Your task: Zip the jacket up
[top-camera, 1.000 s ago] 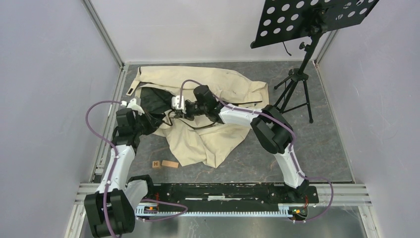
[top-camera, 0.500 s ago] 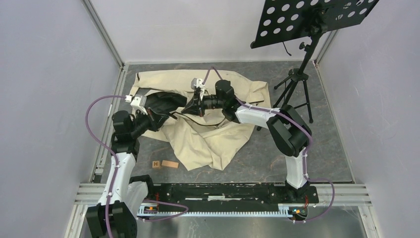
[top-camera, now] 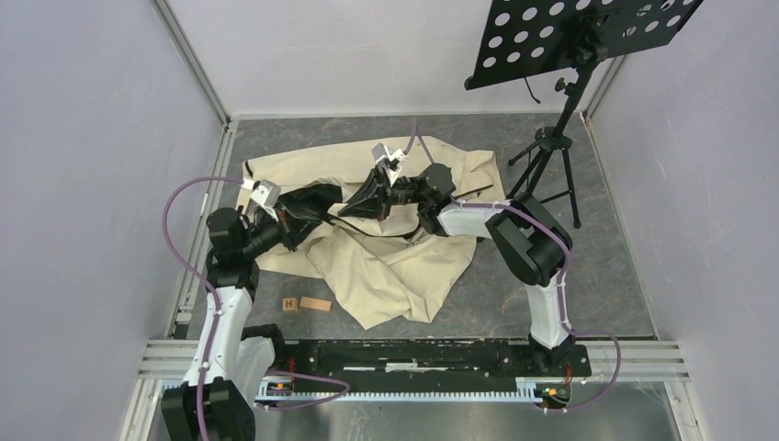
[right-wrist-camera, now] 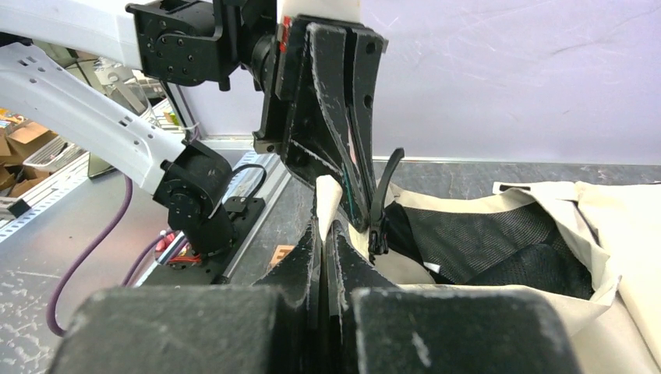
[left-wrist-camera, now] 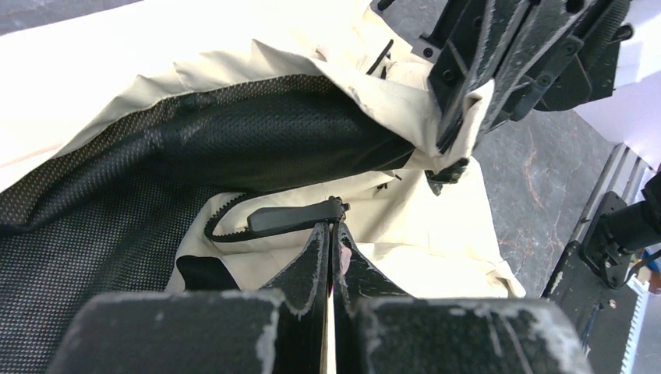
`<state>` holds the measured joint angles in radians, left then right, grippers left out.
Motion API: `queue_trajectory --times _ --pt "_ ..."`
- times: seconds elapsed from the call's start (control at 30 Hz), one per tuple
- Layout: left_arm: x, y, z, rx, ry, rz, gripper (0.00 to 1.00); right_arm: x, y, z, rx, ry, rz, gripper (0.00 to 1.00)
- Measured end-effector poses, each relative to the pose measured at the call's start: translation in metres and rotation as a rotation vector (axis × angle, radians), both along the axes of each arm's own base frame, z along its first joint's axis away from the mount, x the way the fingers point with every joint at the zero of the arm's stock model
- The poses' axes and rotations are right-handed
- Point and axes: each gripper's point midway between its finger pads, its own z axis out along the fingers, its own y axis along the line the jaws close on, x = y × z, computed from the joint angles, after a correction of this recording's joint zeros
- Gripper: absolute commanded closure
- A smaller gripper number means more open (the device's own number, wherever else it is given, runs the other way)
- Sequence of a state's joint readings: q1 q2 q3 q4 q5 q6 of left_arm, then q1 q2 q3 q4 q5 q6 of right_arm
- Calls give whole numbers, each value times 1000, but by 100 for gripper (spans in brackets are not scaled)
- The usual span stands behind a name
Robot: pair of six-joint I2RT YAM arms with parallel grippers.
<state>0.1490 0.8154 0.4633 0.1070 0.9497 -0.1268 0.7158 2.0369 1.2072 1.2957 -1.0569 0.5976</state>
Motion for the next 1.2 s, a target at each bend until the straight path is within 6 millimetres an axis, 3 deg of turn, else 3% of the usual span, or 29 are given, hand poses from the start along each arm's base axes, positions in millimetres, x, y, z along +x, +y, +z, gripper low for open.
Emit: queue_trajectory --times 0.27,0.53,0.93,1.2 --pt "-5 0 9 21 -60 -2 98 4 0 -19 -25 -9 7 100" --pt "-9 -3 9 19 -69 -20 98 12 0 -53 -79 69 21 100" --pt "-14 -8 8 12 -78 -62 98 21 -3 -51 -63 96 98 100" --pt "-16 -12 7 10 -85 -83 98 20 1 -65 -136 275 173 100"
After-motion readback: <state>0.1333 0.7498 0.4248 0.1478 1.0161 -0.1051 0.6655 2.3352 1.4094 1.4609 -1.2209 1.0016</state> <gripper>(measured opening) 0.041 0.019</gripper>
